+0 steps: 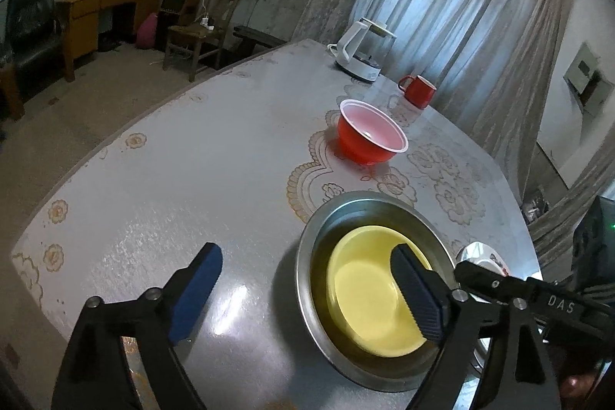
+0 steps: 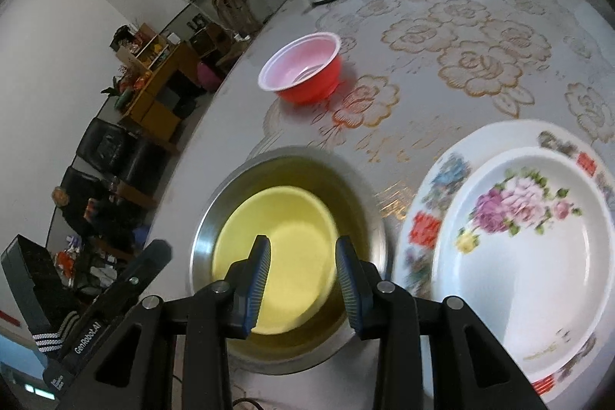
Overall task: Organize plates and bowls
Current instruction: 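Move both grippers to the rim of the red-and-pink bowl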
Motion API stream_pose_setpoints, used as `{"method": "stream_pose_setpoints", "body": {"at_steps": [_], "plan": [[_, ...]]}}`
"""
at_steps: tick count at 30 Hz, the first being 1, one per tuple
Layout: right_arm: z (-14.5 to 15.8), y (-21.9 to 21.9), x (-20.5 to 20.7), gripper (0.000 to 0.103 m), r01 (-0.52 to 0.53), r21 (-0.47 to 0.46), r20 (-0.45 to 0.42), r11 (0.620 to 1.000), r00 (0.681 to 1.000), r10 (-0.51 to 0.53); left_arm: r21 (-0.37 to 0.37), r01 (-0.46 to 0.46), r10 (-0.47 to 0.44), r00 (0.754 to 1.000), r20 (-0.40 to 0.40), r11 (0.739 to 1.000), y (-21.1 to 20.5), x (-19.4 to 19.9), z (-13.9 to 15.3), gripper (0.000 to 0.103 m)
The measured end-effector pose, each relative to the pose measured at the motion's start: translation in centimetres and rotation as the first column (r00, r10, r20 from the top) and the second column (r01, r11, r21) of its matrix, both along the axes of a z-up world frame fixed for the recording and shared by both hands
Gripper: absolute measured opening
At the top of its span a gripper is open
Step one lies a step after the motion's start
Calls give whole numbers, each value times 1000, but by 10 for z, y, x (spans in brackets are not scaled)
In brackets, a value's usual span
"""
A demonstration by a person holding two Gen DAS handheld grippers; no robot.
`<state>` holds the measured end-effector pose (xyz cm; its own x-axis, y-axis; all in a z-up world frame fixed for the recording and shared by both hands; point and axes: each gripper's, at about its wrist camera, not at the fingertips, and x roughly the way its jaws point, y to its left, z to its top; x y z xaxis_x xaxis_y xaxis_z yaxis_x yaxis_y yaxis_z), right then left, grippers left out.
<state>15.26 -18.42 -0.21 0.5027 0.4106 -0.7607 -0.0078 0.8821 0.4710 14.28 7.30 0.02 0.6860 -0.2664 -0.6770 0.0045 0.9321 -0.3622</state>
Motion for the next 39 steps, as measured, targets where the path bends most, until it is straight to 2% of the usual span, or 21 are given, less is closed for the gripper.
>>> {"method": "stream_pose_setpoints", "body": {"at_steps": [11, 15, 19, 26, 34, 39], "plan": [[7, -28, 29, 35, 40, -31, -1, 999, 999, -40, 26, -29, 30, 999, -43, 999, 4, 30, -2, 93], [5, -36, 45, 35, 46, -42, -8, 998, 999, -47, 65, -20, 23, 999, -46, 998, -2, 45, 2, 93], [1, -40, 66, 37, 36, -33, -26, 999, 999, -37, 146, 9, -1, 998, -59, 989, -14, 61, 5, 94], [-11, -43, 110, 37, 20, -39, -72, 999, 997, -23, 204, 41, -31, 998, -49, 978, -28, 85, 11, 95], [-20, -46, 155, 37, 0, -16, -102, 1000, 995, -1, 275, 66, -56, 997, -46, 959, -39, 116, 17, 95], [-24, -44, 185, 37, -4, 63, -112, 998, 994, 11, 299, 94, -78, 995, -66, 950, -48, 142, 15, 95]]}}
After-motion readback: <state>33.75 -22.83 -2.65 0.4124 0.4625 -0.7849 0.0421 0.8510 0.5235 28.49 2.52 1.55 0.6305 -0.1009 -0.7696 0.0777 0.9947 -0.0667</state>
